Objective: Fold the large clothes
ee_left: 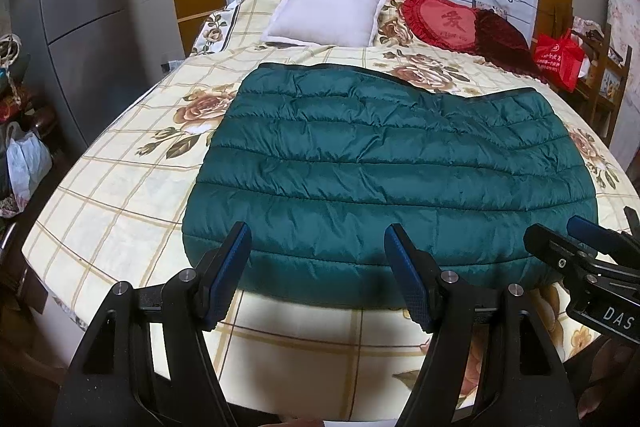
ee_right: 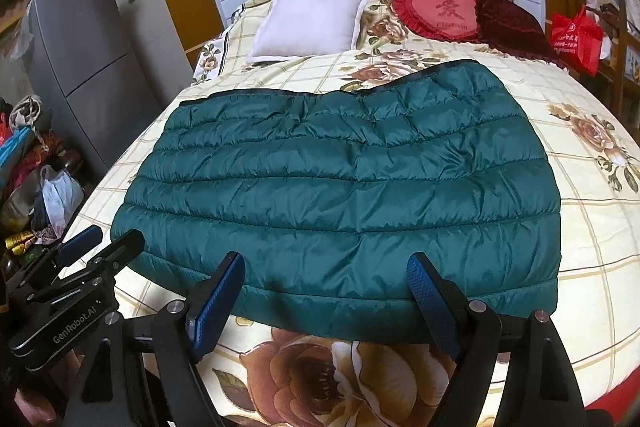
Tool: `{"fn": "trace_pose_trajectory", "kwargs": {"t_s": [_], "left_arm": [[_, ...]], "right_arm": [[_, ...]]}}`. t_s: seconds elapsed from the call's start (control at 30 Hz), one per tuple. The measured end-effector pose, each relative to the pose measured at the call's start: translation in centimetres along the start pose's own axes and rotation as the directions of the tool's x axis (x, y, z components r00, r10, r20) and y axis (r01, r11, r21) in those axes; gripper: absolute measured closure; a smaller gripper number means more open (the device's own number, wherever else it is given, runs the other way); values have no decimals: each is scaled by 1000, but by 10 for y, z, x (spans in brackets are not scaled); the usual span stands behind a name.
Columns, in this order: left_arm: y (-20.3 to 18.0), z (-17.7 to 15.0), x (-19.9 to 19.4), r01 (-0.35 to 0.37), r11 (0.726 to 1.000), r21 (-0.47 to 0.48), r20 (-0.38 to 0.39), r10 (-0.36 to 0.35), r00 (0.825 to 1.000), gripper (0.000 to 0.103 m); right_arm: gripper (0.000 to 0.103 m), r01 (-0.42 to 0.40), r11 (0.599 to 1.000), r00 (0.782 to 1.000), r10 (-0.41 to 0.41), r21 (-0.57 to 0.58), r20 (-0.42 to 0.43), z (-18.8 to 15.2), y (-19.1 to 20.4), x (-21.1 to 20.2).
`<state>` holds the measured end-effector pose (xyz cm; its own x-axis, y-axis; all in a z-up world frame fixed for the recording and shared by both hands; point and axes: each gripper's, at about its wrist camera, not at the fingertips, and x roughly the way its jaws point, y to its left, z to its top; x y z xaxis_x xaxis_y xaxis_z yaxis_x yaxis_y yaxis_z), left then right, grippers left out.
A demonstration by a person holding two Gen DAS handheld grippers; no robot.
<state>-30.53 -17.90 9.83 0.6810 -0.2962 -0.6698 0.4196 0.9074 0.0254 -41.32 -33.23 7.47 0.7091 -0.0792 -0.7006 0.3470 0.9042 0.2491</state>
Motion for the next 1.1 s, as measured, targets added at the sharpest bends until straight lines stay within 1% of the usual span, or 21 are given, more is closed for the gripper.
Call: {"fn": "trace_pose_trajectory", "kwargs": {"t_s": [0.87,1.1], "left_arm": [[-7,0,11,13,1000,9,-21,-13,1000,34],[-1,1,21,17,1000,-8,-36,-18,999,34]], "right_arm": [[22,3,1000,1000,-2,10,-22,1,-7,8],[22,8,1000,1000,-7,17,-29,3,-11,13]]}}
